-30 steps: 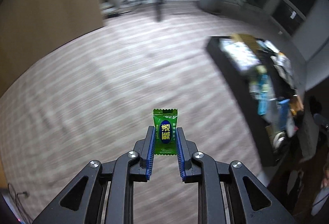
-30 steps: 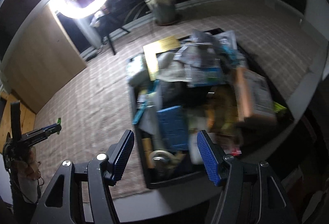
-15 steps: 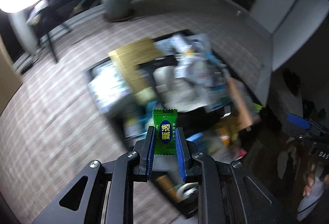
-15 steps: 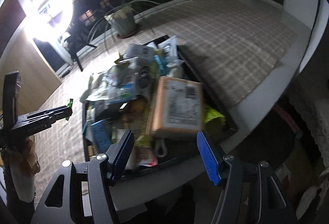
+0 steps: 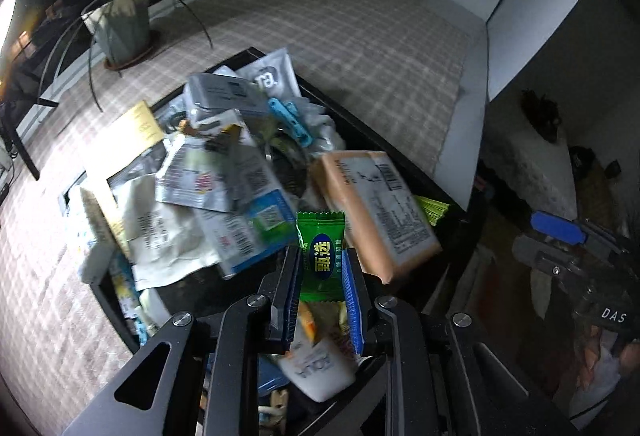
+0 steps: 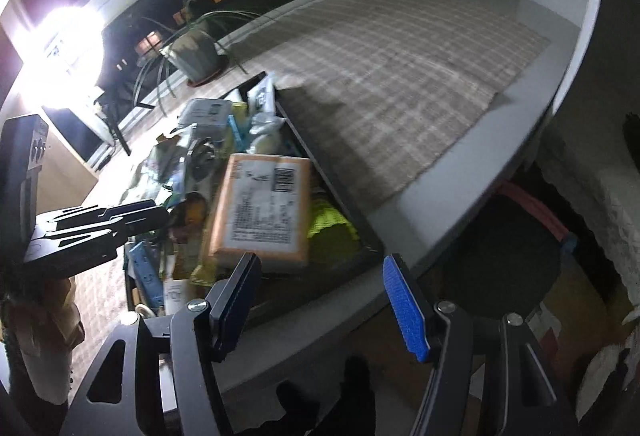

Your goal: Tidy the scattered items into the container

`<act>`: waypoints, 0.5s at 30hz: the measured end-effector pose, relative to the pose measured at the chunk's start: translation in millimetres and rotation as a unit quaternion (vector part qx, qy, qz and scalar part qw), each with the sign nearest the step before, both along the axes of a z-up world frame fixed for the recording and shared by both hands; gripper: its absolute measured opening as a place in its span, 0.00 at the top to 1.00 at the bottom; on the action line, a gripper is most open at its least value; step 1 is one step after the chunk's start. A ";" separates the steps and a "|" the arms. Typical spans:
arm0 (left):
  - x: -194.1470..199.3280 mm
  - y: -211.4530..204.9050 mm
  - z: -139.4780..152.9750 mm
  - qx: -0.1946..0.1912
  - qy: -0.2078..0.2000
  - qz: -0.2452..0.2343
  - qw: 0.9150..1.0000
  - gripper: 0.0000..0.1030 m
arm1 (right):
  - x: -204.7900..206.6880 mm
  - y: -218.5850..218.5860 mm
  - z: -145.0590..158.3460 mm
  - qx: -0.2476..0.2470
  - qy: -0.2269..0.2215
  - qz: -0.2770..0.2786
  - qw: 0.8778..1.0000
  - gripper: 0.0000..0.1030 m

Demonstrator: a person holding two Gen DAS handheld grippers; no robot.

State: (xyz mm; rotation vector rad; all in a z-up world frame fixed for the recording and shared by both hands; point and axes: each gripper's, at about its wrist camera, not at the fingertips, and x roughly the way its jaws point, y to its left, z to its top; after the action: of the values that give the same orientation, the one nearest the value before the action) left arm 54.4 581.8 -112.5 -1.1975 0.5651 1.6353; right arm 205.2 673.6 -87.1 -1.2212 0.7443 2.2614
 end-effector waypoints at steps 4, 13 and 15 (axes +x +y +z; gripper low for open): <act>3.2 1.9 -1.4 -0.002 -0.001 -0.002 1.000 0.73 | 6.9 7.1 -4.2 -0.007 0.001 -0.009 1.000 0.42; -4.9 -16.8 2.9 0.002 0.013 0.021 1.000 0.67 | 3.7 0.0 -5.6 -0.011 0.003 0.001 1.000 0.42; -12.5 -28.1 4.5 0.003 0.014 0.035 0.999 0.66 | -1.6 -3.7 -4.0 -0.010 0.003 0.008 1.000 0.42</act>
State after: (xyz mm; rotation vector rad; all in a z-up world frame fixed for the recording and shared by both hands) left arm 41.9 553.8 -108.0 -1.2047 0.5401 1.7139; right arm 203.6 670.0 -91.1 -1.2338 0.7632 2.2759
